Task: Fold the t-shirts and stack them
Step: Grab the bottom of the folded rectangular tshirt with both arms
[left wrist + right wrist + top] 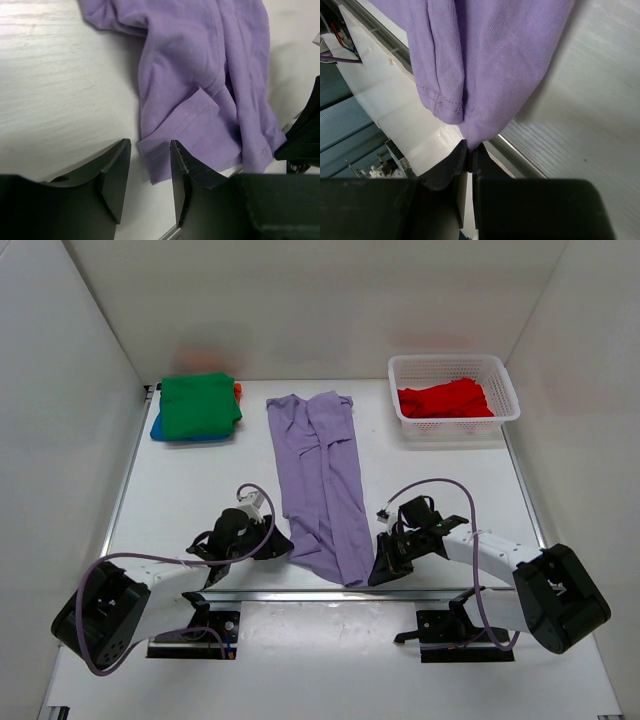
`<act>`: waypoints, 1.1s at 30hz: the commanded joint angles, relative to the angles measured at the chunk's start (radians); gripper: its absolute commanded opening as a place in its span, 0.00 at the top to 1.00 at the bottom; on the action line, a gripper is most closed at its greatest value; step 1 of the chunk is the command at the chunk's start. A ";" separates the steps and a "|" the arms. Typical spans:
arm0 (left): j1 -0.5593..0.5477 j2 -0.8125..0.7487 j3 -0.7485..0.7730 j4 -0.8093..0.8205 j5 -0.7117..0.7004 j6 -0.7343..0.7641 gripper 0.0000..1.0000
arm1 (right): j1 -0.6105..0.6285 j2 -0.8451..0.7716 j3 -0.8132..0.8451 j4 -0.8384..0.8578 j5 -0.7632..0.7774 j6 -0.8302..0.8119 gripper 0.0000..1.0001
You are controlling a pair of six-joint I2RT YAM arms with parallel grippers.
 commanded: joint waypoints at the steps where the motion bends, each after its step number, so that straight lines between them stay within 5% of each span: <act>1: -0.029 0.036 0.038 0.015 0.004 -0.001 0.51 | 0.011 0.011 -0.006 0.027 -0.020 0.009 1.00; 3: -0.066 0.067 0.076 -0.058 0.002 0.016 0.57 | 0.014 0.000 0.001 0.027 -0.020 0.009 1.00; 7: -0.103 0.052 0.080 -0.141 0.057 -0.001 1.00 | 0.011 -0.001 0.014 0.010 -0.009 -0.003 1.00; 17: -0.107 -0.333 0.100 -0.580 0.053 -0.024 1.00 | 0.065 -0.132 -0.028 -0.075 0.011 0.072 1.00; 26: -0.181 -0.272 0.063 -0.545 0.090 -0.070 1.00 | 0.076 -0.153 -0.080 -0.054 -0.042 0.126 1.00; 33: -0.002 -0.199 0.302 -0.609 0.142 0.031 1.00 | -0.025 -0.040 0.131 -0.072 -0.135 0.081 1.00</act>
